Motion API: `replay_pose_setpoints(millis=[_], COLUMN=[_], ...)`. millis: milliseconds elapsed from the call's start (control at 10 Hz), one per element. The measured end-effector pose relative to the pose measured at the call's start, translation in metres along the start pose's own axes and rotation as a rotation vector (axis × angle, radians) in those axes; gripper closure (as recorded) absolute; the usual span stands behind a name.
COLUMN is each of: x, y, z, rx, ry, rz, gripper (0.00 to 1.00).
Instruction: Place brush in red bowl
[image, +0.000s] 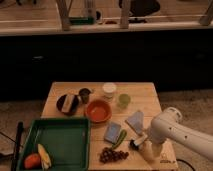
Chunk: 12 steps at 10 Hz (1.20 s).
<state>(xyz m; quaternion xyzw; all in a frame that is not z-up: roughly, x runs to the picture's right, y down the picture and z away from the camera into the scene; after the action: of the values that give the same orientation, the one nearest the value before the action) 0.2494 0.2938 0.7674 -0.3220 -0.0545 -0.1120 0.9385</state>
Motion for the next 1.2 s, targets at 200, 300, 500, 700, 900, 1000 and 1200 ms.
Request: replay_pose_setpoints(millis=[200, 300, 500, 700, 900, 1000, 1200], x=[0.004, 0.007, 0.017, 0.025, 0.03, 0.031, 0.033], y=[-0.006, -0.009, -0.012, -0.015, -0.018, -0.019, -0.02], z=[0.001, 0.002, 0.005, 0.008, 0.013, 0.014, 0.016], rx=[0.002, 0.003, 0.004, 0.001, -0.004, -0.007, -0.01], ry=[0.001, 0.003, 0.007, 0.01, 0.01, 0.009, 0.009], rz=[0.007, 0.013, 0.024, 0.027, 0.022, 0.019, 0.006], gripper=[0.2, 0.2, 0.2, 0.27, 0.5, 0.57, 0.77])
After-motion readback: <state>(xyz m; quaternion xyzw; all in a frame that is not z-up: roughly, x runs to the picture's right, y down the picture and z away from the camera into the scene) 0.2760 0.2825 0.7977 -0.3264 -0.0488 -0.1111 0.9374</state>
